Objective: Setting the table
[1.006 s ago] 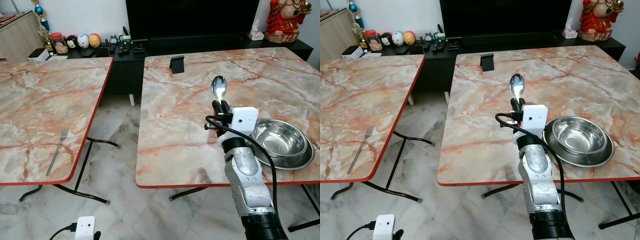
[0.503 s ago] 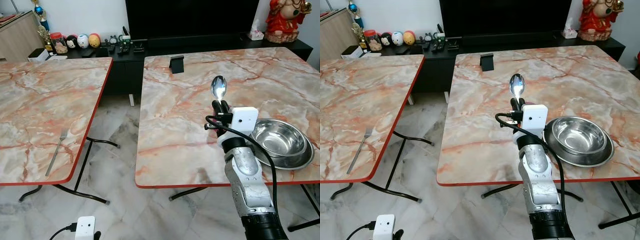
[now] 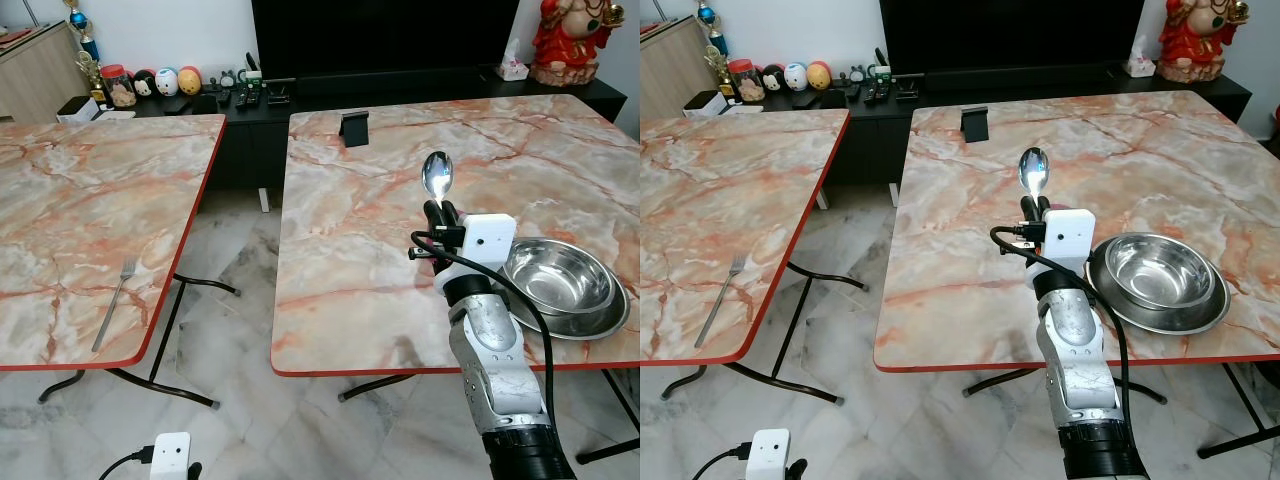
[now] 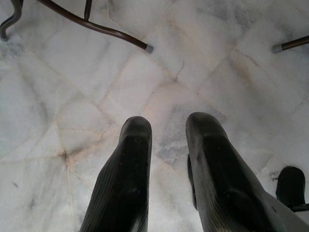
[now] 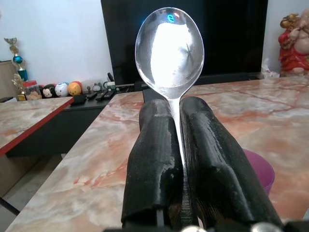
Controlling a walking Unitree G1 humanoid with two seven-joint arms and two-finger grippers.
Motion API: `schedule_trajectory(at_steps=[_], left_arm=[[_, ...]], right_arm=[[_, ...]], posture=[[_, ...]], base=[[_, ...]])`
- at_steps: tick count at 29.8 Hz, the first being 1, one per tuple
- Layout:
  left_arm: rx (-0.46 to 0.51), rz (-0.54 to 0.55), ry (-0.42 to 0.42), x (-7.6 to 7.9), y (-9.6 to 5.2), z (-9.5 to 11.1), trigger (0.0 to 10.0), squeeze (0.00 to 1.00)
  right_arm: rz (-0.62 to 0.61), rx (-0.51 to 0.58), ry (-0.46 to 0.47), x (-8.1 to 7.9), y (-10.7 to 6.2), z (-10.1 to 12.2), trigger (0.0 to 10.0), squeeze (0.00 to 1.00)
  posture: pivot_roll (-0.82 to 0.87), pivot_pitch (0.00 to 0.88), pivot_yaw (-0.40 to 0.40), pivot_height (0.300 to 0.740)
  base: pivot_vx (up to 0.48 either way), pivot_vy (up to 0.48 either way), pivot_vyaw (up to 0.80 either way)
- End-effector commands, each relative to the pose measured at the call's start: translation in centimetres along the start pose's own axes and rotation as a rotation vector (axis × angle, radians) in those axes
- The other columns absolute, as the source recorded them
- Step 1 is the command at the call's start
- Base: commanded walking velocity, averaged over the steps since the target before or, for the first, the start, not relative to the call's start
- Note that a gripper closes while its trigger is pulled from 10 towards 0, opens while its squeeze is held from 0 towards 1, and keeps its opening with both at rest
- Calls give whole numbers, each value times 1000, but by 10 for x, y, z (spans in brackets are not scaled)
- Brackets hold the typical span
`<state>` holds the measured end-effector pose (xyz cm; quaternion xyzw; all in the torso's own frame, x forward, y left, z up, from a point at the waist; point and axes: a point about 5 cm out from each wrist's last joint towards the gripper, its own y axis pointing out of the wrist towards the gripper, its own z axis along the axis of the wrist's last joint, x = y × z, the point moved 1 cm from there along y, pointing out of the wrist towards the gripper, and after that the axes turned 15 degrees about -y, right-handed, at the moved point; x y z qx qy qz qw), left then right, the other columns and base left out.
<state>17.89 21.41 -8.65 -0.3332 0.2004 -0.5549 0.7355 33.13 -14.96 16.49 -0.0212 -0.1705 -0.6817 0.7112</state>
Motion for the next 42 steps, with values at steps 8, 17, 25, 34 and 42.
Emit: schedule_trajectory(at_steps=[8,17,25,34,42], left_arm=[[-23,10,24,-3,-1,-5,10000,0],[-24,7,27,-3,-1,-5,10000,0],[-23,8,26,-3,-1,-5,10000,0],[-24,11,28,-3,-1,-5,10000,0],[-26,12,24,-3,-2,-6,10000,0]], right_arm=[[12,17,4,-4,4,6,10000,0],[10,17,2,-3,3,6,10000,0],[8,15,2,-3,4,6,10000,0],[7,16,0,-2,4,6,10000,0],[6,15,-1,-1,4,6,10000,0]], posture=[[-104,0,57,740],[-106,0,60,740],[-105,0,58,740],[-104,0,57,740],[-105,0,55,740]], base=[[0,0,0],[0,0,0],[0,0,0],[0,-173,0],[0,-330,0]])
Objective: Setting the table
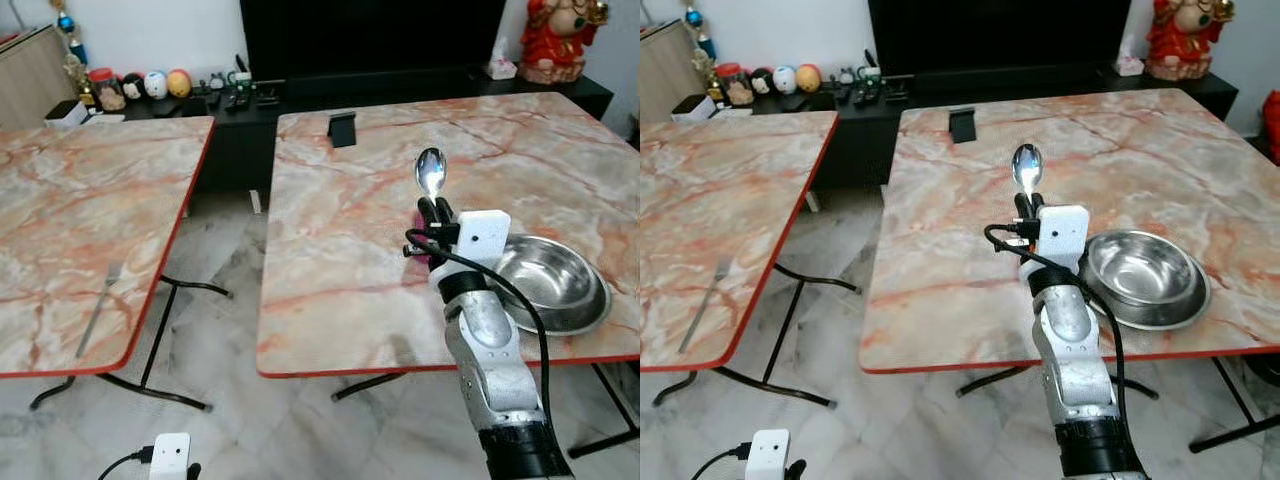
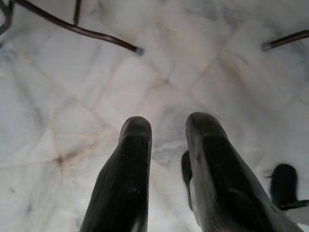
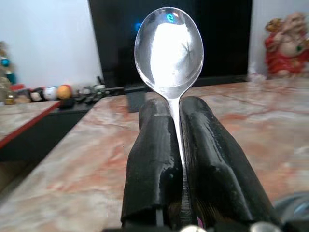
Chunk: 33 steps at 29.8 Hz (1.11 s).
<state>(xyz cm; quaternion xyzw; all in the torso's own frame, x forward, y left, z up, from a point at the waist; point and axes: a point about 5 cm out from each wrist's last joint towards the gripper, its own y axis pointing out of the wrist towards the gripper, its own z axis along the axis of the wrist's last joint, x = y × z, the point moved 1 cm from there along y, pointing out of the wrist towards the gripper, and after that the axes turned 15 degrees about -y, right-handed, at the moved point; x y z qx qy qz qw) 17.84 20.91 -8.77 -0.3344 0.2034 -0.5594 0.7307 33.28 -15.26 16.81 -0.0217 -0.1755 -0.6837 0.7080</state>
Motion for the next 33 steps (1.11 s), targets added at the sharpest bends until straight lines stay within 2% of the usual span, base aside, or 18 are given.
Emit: schedule_trajectory(at_steps=[1,33], left_arm=[[-20,23,17,-7,-1,-3,10000,0],[-22,31,16,-10,-2,-4,10000,0]], right_arm=[[13,9,8,-5,2,4,10000,0],[-4,9,-7,2,4,5,10000,0]], posture=[[-105,0,55,740],[-105,0,57,740]], base=[[0,-326,0],[0,-319,0]])
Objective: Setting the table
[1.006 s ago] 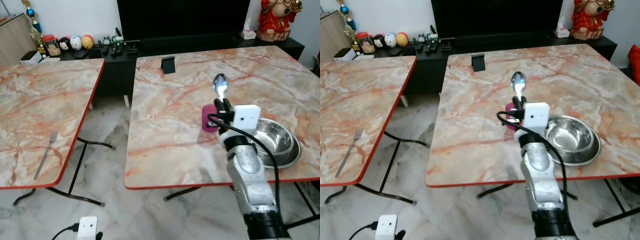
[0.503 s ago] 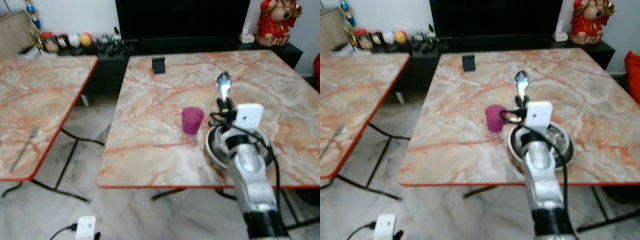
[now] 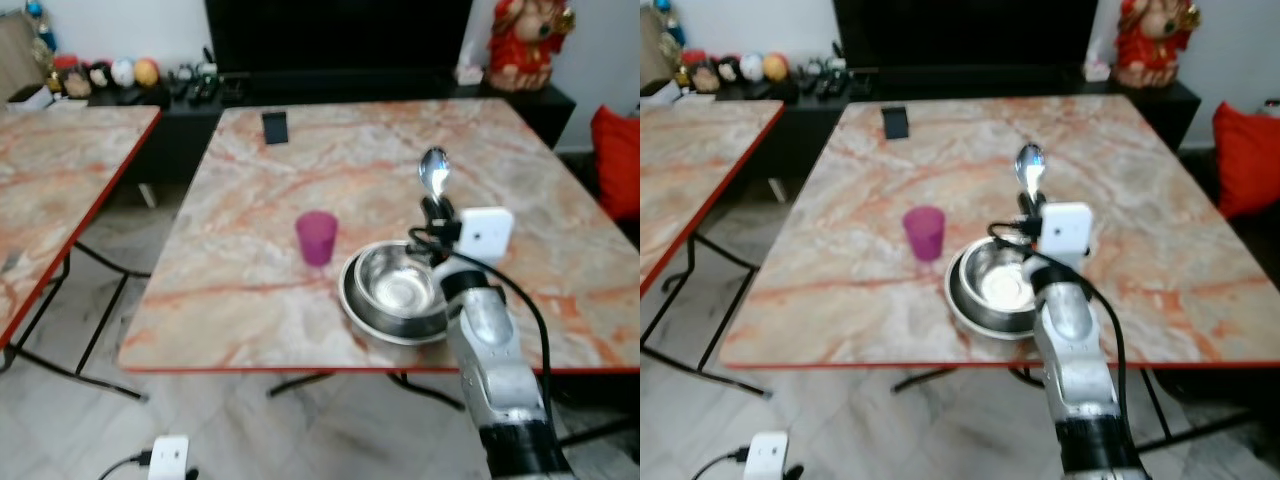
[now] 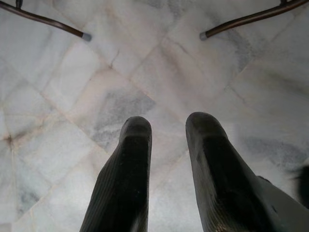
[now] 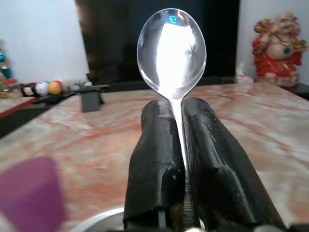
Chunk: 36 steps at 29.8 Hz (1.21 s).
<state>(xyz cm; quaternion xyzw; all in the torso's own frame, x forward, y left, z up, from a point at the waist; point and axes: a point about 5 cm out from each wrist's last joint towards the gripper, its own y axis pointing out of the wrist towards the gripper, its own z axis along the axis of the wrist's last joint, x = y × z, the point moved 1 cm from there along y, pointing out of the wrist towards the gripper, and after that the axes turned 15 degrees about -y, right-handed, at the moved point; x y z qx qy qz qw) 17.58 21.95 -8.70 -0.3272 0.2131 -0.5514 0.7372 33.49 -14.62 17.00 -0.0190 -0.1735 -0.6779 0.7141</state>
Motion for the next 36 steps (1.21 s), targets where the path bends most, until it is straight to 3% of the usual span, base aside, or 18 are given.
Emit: schedule_trajectory(at_steps=[1,11,16,17,23,31,36], left_arm=[[-23,5,2,0,-1,-5,10000,0],[-22,9,1,-1,-1,-4,10000,0],[-20,6,3,-2,0,-2,10000,0],[-19,5,3,-2,0,-1,10000,0],[-17,2,3,-2,1,0,10000,0],[-19,2,1,-3,1,0,10000,0],[-18,3,1,-3,1,1,10000,0]], right_arm=[[-20,6,-16,8,1,2,10000,0],[-50,-5,-42,17,4,2,10000,0],[-105,-121,-41,34,9,-9,10000,0],[-95,-202,-49,37,11,-19,10000,0],[-67,-337,-91,46,11,-35,10000,0],[-2,-486,-69,43,4,-52,10000,0],[15,-562,36,38,-1,-61,10000,0]], posture=[[-105,0,57,740],[-106,0,60,740],[-109,0,66,740],[-110,0,67,740],[-112,0,69,740],[-115,0,74,740],[-113,0,76,740]], base=[[0,0,0],[0,0,0],[0,0,0],[0,0,0],[0,0,0],[0,0,0],[0,0,0]])
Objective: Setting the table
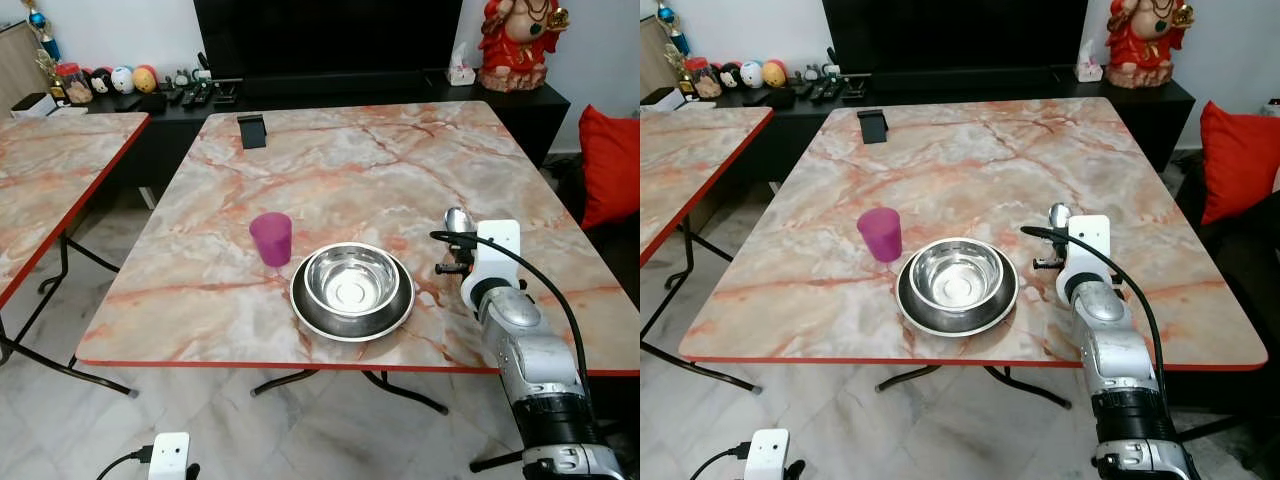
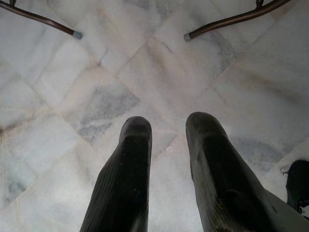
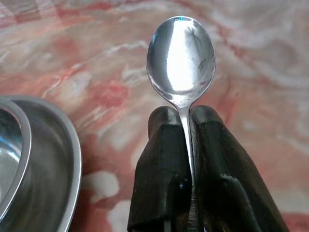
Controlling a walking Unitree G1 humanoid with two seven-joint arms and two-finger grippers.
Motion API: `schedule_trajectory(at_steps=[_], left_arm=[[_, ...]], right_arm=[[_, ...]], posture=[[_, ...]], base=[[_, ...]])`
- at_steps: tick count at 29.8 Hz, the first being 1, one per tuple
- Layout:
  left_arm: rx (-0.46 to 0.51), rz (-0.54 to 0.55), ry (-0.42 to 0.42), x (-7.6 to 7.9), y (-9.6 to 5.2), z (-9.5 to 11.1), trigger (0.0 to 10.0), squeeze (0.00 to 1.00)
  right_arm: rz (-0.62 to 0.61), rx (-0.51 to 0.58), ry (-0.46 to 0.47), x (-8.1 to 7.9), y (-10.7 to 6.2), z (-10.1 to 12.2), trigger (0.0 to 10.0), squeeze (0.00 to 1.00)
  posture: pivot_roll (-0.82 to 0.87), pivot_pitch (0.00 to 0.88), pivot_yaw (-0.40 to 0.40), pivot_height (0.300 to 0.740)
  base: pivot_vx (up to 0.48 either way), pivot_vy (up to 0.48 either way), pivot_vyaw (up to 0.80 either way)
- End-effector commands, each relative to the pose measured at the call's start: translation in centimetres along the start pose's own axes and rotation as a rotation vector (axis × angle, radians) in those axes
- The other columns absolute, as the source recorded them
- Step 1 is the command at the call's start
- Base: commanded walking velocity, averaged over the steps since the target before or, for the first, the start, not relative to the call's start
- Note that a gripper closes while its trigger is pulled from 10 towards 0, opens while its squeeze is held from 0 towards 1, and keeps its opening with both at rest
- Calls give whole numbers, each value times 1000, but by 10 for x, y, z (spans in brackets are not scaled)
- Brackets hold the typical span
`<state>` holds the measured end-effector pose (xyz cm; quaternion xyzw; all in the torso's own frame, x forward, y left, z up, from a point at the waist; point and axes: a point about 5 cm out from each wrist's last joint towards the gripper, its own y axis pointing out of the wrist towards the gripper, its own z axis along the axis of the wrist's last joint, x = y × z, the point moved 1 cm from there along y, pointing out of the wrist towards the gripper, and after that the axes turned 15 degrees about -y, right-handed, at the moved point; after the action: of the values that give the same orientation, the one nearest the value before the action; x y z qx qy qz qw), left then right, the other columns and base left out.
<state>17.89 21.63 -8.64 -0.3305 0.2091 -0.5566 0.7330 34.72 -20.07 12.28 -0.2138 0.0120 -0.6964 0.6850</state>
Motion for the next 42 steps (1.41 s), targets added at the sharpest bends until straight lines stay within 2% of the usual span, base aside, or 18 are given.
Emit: schedule_trajectory(at_steps=[1,4,13,17,18,28,30,42], left_arm=[[-17,19,5,-7,0,-1,10000,0],[-15,21,4,-8,0,-1,10000,0],[-14,25,2,-9,-1,-1,10000,0],[-12,25,3,-9,-1,-1,10000,0],[-11,25,2,-9,-1,0,10000,0],[-4,25,2,-8,0,1,10000,0],[0,25,3,-9,0,2,10000,0],[6,29,4,-11,0,4,10000,0]], right_arm=[[18,-18,41,-2,1,1,10000,0],[36,-47,78,-6,1,-2,10000,0],[42,-84,91,-9,1,-10,10000,0],[62,-109,129,-13,1,-16,10000,0],[73,-110,172,-16,1,-17,10000,0],[75,-105,211,-21,6,-19,10000,0],[88,-70,221,-23,9,-15,10000,0],[79,-21,200,-25,16,-10,10000,0]], posture=[[-113,0,76,740],[-113,0,75,740],[-109,0,74,740],[-107,0,73,740],[-107,0,73,740],[-101,0,74,740],[-97,0,75,740],[-92,0,76,740]], base=[[0,0,0],[0,0,0],[0,0,0],[0,0,0],[0,0,0],[0,0,0],[0,0,0],[0,0,0]])
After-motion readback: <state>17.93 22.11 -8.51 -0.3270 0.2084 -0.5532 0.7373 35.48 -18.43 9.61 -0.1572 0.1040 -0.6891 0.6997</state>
